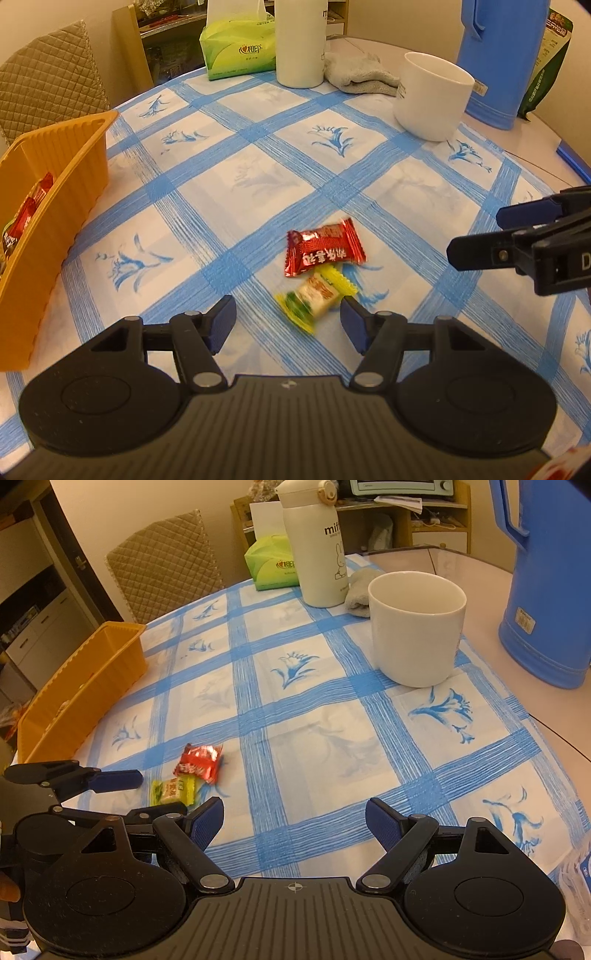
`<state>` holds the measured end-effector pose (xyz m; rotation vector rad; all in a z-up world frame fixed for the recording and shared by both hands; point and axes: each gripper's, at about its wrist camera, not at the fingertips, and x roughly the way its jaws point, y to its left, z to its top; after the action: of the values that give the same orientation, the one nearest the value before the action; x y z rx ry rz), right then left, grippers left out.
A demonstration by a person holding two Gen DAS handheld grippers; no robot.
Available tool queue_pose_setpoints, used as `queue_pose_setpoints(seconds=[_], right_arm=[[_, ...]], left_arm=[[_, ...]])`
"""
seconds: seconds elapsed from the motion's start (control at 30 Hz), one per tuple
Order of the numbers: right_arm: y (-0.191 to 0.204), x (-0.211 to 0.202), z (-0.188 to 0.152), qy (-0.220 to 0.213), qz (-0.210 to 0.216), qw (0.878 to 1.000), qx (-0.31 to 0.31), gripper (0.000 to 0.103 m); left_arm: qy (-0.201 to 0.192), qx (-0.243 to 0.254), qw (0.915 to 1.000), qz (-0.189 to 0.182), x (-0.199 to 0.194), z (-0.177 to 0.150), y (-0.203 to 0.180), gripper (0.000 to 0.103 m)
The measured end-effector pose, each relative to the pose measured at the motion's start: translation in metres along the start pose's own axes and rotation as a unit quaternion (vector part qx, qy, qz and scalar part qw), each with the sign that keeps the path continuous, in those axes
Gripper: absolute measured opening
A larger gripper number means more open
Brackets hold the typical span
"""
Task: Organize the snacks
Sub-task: 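Lower the left tool onto the green-wrapped candy and close it, then grasp the small red packet with the right tool while the left tool holds the green candy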
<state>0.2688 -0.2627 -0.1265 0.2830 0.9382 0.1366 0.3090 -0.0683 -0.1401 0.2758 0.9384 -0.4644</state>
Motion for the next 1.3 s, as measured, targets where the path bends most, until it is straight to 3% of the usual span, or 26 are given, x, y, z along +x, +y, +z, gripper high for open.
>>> queue_pose_setpoints(seconds=[0.13,0.57,0.83,1.1,1.23,1.3], right_arm=[[-0.001,0.003,0.003,0.0,-0.001,1.0,0.003,0.084],[0.005,0.01,0.01,0.003,0.004,1.0,-0.006,0.084],[0.019,0.018,0.014,-0.001,0.029,0.999,-0.036,0.084],[0.047,0.042,0.021,-0.009,0.079,0.987,-0.141,0.083],[0.059,0.06,0.024,0.004,0.093,0.978,-0.187,0.064],[0.063,0.069,0.025,0.01,0.094,0.974,-0.203,0.062]], left_arm=[[-0.004,0.006,1.0,-0.002,0.003,0.004,0.001,0.058],[-0.008,0.012,0.9995,-0.029,0.001,0.005,-0.001,0.019],[-0.004,-0.02,0.9997,-0.012,-0.008,-0.003,0.018,0.018],[0.001,-0.073,0.9971,0.021,-0.019,-0.021,0.048,0.018],[0.003,-0.092,0.9953,0.031,-0.025,-0.03,0.058,0.018],[0.003,-0.099,0.9945,0.035,-0.029,-0.034,0.061,0.018]])
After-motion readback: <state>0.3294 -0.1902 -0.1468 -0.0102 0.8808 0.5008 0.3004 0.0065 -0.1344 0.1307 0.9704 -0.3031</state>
